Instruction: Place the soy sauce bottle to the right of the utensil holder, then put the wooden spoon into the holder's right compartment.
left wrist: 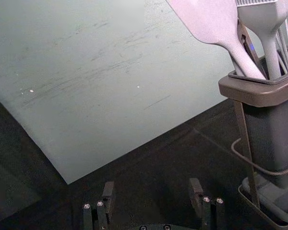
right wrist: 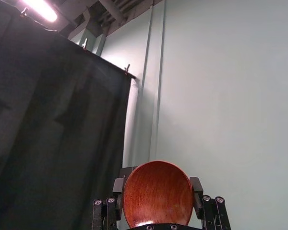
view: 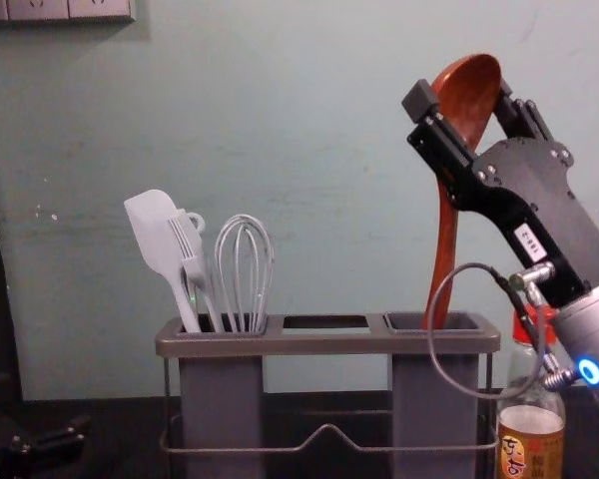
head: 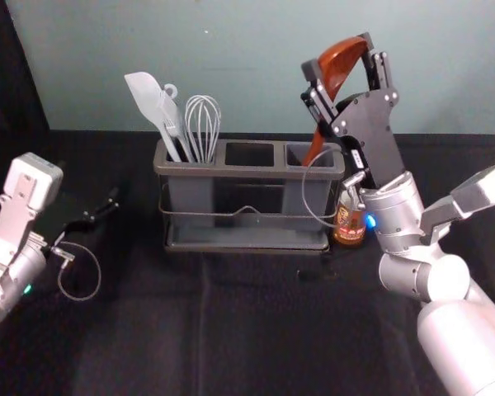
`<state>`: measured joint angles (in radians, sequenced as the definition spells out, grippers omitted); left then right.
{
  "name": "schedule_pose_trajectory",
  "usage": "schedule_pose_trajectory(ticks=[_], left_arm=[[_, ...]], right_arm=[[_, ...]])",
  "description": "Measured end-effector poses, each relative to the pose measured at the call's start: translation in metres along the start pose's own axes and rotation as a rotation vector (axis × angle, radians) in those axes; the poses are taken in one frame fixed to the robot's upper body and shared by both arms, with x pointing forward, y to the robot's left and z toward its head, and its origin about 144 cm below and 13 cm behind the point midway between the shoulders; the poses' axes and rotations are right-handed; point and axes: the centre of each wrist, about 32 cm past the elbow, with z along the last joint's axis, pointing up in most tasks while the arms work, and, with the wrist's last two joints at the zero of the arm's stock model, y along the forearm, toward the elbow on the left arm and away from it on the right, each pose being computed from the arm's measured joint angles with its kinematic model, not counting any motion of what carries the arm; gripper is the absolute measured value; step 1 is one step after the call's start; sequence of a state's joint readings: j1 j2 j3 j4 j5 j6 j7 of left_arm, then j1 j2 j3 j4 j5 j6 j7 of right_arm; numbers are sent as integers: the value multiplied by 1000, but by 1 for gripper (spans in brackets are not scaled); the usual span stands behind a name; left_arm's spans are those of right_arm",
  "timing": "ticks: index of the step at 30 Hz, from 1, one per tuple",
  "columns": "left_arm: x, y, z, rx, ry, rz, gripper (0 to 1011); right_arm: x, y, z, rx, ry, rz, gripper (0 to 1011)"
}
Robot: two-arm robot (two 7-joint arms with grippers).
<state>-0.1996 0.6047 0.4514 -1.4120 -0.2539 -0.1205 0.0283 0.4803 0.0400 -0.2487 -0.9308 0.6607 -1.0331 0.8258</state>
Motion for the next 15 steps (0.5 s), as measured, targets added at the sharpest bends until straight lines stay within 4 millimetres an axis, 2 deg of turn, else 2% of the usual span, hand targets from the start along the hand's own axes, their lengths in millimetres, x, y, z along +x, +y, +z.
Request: schedule_pose_trajectory(ticks=[15], left_arm=[[0,0,0,0,0,0,1000]], right_arm=[[-7,-14,-9,-29,10,-15,838]])
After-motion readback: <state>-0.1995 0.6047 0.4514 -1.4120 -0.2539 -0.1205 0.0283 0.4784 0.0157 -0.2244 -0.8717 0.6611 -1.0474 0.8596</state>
